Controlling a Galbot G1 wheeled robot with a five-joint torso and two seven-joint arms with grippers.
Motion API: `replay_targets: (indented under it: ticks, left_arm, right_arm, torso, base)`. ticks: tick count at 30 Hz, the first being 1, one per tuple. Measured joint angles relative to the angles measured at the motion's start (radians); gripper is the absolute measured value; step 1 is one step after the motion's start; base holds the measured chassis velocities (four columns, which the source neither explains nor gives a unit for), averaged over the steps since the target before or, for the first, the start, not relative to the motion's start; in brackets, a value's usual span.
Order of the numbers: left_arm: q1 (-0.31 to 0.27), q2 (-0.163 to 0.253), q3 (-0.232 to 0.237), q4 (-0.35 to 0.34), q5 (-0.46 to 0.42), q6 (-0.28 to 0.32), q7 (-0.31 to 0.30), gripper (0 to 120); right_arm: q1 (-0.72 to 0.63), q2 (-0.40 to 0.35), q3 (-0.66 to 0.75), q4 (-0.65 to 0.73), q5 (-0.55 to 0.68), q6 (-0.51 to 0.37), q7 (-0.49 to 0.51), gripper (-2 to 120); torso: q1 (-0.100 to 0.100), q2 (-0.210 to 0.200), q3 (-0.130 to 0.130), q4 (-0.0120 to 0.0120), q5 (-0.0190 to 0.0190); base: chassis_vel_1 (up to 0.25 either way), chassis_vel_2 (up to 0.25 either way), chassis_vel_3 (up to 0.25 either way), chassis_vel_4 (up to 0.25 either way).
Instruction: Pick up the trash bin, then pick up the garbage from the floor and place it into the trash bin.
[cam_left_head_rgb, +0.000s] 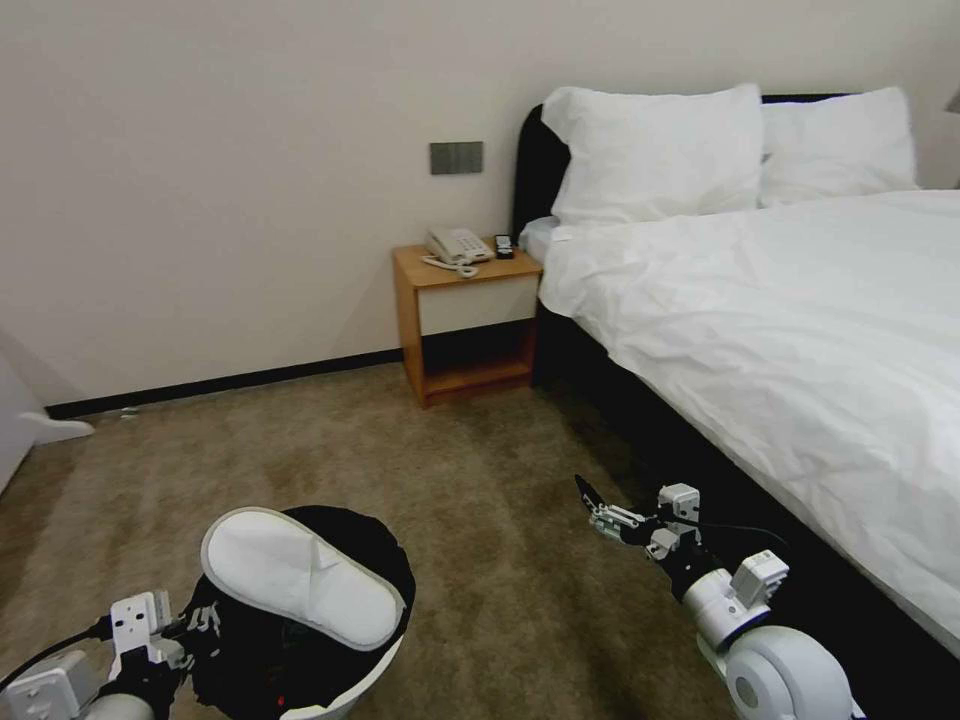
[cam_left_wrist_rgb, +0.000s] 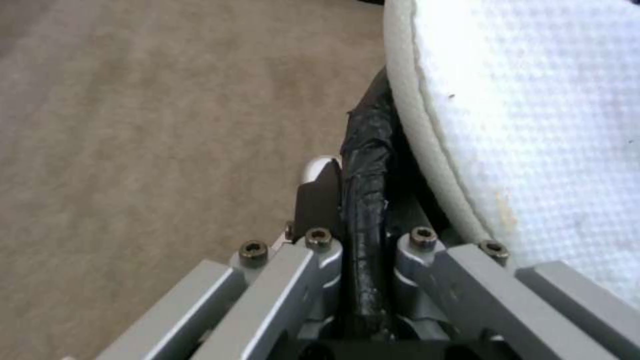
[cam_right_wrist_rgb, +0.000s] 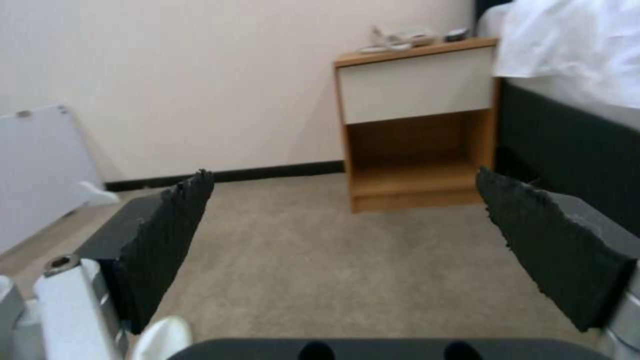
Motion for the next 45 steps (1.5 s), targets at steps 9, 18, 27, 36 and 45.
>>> replay_targets:
  ticks: [9,18,27,36,45]
  left_arm:
    - [-0.006,0.003,0.002,0.003,-0.002,0.0,-0.001,4]
    - [-0.011,0.005,0.0,0.006,-0.004,0.0,-0.002,4]
    - [-0.012,0.008,-0.007,0.007,-0.01,0.0,-0.003,4]
    - [-0.016,0.009,-0.008,0.007,-0.013,0.001,-0.004,4]
    - [-0.015,0.011,-0.014,0.005,-0.017,0.001,-0.004,4]
  right_arm:
    - [0.0,0.0,-0.008,-0.006,0.001,0.0,-0.001,100]
    - [-0.001,0.002,-0.011,-0.011,0.001,0.001,-0.003,100]
    - [-0.007,0.005,-0.014,-0.016,-0.002,0.004,-0.006,100]
    - [-0.014,0.008,-0.013,-0.017,-0.009,0.007,-0.006,100]
    - [-0.015,0.011,-0.015,-0.017,-0.012,0.009,-0.006,100]
  torso:
    - [0.0,0.0,0.0,-0.0001,-0.0001]
    - [0.0,0.0,0.0,-0.0002,0.0]
    - [0.0,0.0,0.0,-0.0002,0.0]
    - [0.0,0.0,0.0,-0.0002,0.0]
    - [0.0,0.0,0.0,-0.0003,0.0]
  base:
    - [0.074,0.081,0.076,0.065]
    - [0.066,0.079,0.078,0.08]
    - [0.084,0.083,0.067,0.073]
    - [0.076,0.075,0.08,0.082]
    - [0.073,0.066,0.067,0.079]
